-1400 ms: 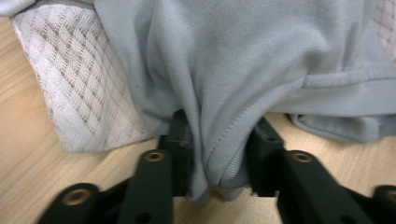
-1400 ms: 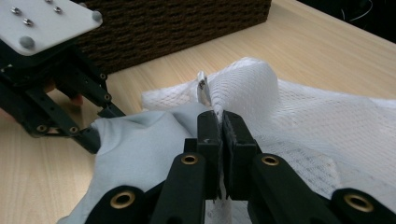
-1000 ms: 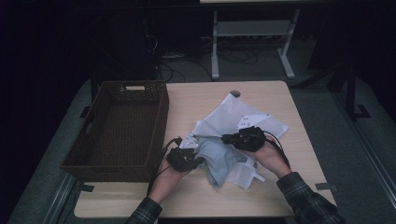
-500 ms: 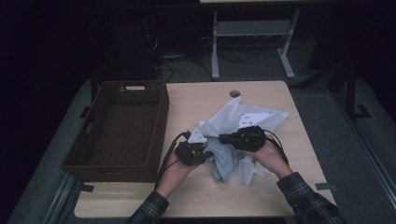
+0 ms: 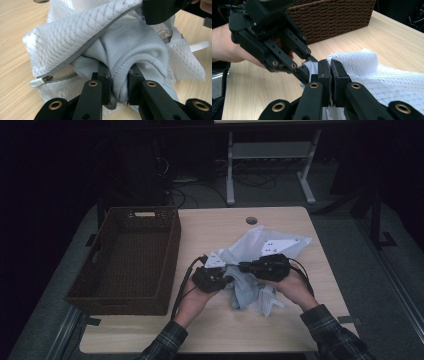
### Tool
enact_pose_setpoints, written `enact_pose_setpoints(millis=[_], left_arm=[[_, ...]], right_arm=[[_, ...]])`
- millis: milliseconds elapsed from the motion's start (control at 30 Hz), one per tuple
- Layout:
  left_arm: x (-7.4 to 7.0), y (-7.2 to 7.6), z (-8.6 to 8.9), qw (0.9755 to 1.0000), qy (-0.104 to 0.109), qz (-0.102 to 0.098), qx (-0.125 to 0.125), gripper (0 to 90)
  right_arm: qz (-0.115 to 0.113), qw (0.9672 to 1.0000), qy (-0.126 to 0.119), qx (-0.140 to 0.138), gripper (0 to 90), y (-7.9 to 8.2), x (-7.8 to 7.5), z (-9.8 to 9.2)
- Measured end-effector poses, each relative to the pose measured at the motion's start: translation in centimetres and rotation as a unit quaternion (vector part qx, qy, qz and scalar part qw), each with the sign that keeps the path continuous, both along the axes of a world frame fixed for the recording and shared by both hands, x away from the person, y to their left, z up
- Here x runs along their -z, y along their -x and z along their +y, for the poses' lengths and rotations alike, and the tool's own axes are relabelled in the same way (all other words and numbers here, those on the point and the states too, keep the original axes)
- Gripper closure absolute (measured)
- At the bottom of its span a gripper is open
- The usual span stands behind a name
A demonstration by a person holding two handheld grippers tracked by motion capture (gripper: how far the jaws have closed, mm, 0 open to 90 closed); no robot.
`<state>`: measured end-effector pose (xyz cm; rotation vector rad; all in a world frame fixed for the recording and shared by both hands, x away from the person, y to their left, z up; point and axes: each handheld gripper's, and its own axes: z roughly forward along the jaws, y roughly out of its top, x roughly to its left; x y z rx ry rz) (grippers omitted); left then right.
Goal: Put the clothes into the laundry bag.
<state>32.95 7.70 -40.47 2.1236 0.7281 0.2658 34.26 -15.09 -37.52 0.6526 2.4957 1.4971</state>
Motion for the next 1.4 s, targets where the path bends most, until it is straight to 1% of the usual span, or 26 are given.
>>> enact_pose_setpoints(millis=[100, 133, 200, 267, 467, 533, 733, 933, 1000, 1100, 1200, 1400], left_arm=[[-0.3, 0.1, 0.2, 1.0000, 0.008, 0.000, 0.001, 78.3], [-0.5, 0.1, 0.0, 0.9999, 0.012, -0.001, 0.005, 78.3], [-0.5, 0.0, -0.3, 0.9999, 0.012, -0.003, 0.005, 78.3], [-0.5, -0.3, -0.8, 0.9999, 0.014, 0.000, 0.007, 78.2], [0.3, -1.0, -1.6, 0.9999, 0.008, 0.011, 0.005, 78.2], [0.5, -1.2, -1.8, 0.9999, 0.006, 0.013, 0.005, 78.2], [1.4, -1.7, -2.6, 0.9998, 0.009, 0.015, -0.006, 77.8], [1.9, -2.3, -2.6, 0.9996, 0.015, 0.022, -0.013, 77.0], [2.1, -2.4, -2.7, 0.9995, 0.018, 0.023, -0.014, 76.7], [2.6, -2.6, -2.8, 0.9994, 0.014, 0.025, -0.017, 76.4], [3.1, -2.8, -2.8, 0.9992, 0.016, 0.030, -0.019, 76.1], [3.6, -3.0, -2.8, 0.9991, 0.019, 0.033, -0.018, 75.5]], right_arm=[[0.002, 1.0000, -0.004, 0.000, 86.6, 0.1, -0.1, -0.1], [0.003, 1.0000, -0.005, -0.001, 86.6, 0.1, -0.1, -0.1], [0.001, 1.0000, -0.005, -0.002, 86.6, 0.2, -0.2, 0.0], [-0.001, 1.0000, -0.005, -0.003, 86.6, 0.2, -0.3, 0.1], [0.002, 1.0000, -0.002, -0.002, 86.6, 0.2, -0.2, 0.0], [0.006, 1.0000, -0.005, -0.004, 86.6, 0.2, -0.1, 0.0], [0.002, 0.9999, -0.003, -0.012, 86.6, 0.5, -0.2, 0.4], [0.004, 0.9999, -0.004, -0.014, 86.5, 0.6, -0.1, 0.0], [0.008, 0.9999, -0.006, -0.014, 86.5, 0.7, -0.1, -0.1], [0.007, 0.9999, -0.003, -0.015, 86.5, 0.8, 0.0, -0.1], [0.008, 0.9999, -0.002, -0.014, 86.5, 0.8, 0.1, -0.1], [0.008, 0.9999, -0.002, -0.012, 85.4, 0.7, 0.2, -0.2]])
